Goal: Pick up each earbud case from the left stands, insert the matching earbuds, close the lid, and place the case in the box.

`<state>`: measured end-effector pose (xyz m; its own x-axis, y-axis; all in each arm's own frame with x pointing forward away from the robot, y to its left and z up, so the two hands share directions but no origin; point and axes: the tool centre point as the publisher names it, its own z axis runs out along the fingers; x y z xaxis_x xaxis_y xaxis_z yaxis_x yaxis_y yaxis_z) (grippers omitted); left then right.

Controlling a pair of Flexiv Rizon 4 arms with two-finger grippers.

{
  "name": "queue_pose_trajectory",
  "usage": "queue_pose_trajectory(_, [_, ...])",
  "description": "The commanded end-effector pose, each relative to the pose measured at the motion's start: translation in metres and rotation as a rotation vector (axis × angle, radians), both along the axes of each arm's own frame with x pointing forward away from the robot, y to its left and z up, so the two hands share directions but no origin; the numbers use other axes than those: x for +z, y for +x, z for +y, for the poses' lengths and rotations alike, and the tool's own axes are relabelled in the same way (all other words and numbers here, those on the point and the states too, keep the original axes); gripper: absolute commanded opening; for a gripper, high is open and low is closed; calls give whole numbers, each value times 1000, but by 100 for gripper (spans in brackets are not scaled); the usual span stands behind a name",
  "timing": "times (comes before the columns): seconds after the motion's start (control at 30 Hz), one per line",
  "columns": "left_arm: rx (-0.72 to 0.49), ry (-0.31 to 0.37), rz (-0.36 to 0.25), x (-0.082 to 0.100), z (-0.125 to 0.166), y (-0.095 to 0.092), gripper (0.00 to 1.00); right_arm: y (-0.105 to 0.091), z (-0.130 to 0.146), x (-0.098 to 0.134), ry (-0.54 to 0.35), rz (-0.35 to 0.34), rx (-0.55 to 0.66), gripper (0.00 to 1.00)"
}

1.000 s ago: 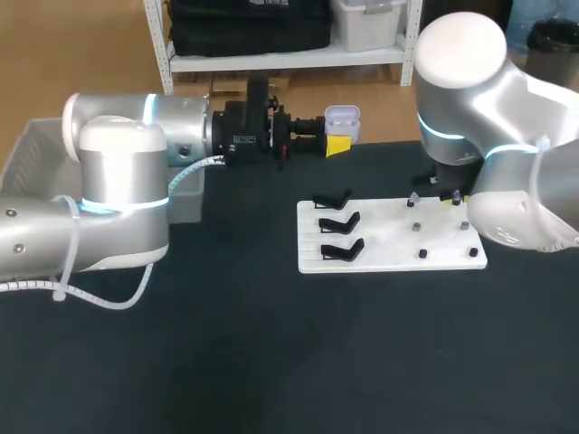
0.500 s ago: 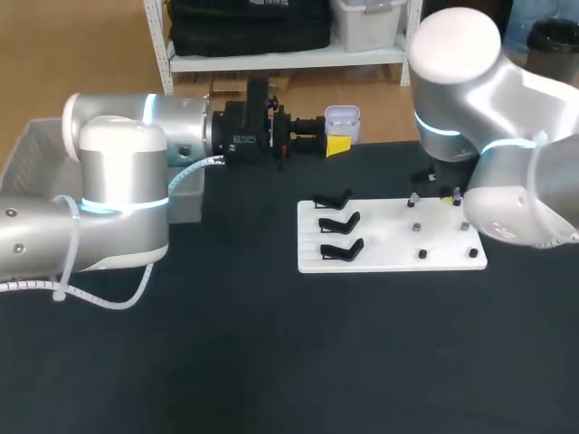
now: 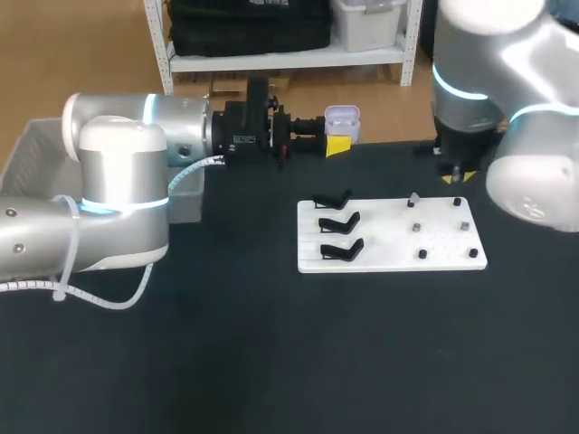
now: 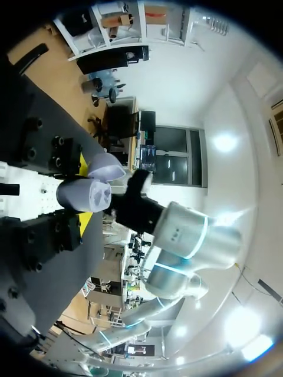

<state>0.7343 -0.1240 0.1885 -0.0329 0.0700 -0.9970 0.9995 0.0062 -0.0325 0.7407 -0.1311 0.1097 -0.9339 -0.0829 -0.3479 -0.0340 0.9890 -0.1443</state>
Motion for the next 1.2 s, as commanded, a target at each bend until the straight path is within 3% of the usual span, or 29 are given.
queue_pose_trajectory(0.03, [5, -5, -5, -1, 0, -1, 0, -31, 4, 41, 23, -10, 33, 0])
queue_pose_trajectory(0.27, [5, -5, -5, -1, 0, -1, 0, -53, 28, 66, 58, 14, 54, 0])
queue_pose_trajectory(0.4, [5, -5, -5, -1, 0, -1, 0, -57, 35, 75, 59, -9, 66, 0])
queue_pose_trajectory(0.87, [5, -5, -5, -1, 0, -1, 0, -57, 35, 75, 59, -9, 66, 0])
queue_pose_trajectory(0.9, [5, -5, -5, -1, 0, -1, 0, -55, 37, 78, 94, -25, -14, 0])
queue_pose_trajectory(0.93, [5, -5, -5, -1, 0, -1, 0, -53, 39, 81, 136, 17, -131, 0])
queue_pose_trajectory(0.97, [5, -5, -5, -1, 0, -1, 0, -52, 41, 83, 119, 10, -209, 0])
queue_pose_trajectory(1.0, [5, -5, -5, -1, 0, -1, 0, -51, 46, 89, 161, -11, -251, 0])
queue_pose_trajectory(1.03, [5, -5, -5, -1, 0, -1, 0, -51, 49, 90, 135, 42, -337, 0])
queue_pose_trajectory(1.2, [5, -5, -5, -1, 0, -1, 0, -55, 68, 102, 169, 43, -535, 0])
